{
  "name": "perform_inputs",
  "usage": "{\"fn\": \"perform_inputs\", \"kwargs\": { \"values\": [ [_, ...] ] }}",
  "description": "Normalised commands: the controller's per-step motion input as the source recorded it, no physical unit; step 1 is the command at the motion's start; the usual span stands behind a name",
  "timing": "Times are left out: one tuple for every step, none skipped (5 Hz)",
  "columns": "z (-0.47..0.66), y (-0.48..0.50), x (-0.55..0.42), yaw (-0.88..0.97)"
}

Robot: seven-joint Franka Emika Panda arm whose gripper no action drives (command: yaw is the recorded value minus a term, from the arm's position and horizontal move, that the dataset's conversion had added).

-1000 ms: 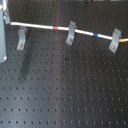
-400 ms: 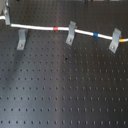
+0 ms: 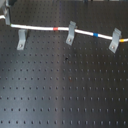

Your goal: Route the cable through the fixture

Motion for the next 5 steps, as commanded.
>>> {"fn": "perform_inputs", "kwargs": {
  "values": [
    [0.00, 0.128, 0.372, 0.37],
    [0.00, 0.030, 0.290, 0.19],
    [0.00, -0.053, -0.018, 0.00],
    [0.28, -0.297, -0.107, 0.09],
    [0.06, -0.068, -0.025, 0.08]
  ]
}}
